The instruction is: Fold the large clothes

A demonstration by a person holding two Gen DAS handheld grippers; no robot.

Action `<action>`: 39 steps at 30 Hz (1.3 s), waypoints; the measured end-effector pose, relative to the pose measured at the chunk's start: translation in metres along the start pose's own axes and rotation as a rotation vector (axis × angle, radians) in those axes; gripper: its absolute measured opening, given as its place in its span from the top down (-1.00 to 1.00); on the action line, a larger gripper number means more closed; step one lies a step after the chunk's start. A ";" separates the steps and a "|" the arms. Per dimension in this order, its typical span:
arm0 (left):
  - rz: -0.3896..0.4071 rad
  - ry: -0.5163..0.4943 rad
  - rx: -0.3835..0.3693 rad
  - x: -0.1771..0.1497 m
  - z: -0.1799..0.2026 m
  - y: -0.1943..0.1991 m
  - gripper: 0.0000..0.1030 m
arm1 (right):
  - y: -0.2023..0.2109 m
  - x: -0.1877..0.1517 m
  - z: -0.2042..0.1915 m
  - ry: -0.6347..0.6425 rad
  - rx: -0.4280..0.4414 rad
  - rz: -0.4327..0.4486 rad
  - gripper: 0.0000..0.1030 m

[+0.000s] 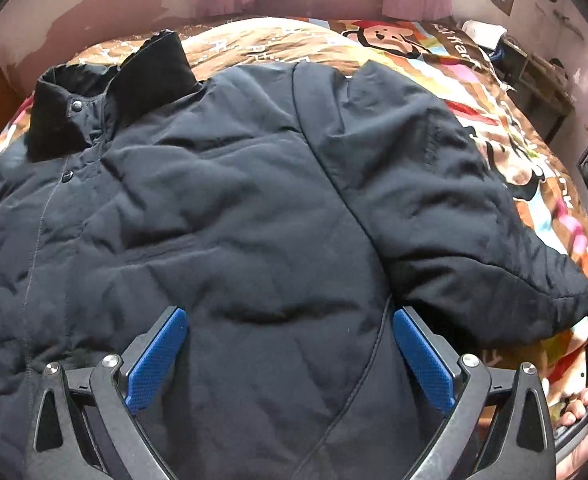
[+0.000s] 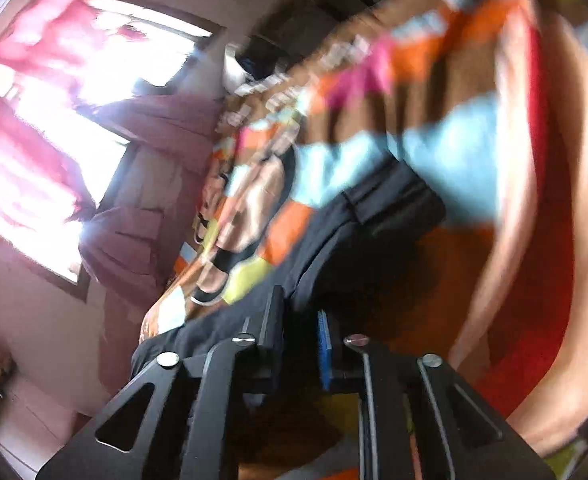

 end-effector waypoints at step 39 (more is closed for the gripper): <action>0.052 0.466 -0.430 -0.051 -0.145 0.030 0.61 | 0.082 -0.279 -0.211 1.467 0.456 -0.344 0.84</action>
Point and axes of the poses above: each gripper's, at about its wrist camera, not at the fingertips, and y roughly against the way its jaws point, z to its right, x to its top, the point moved 2 cm from there along -y, roughly the way its jaws point, and after that the axes turned 3 degrees about -x, right-handed, at the moved point
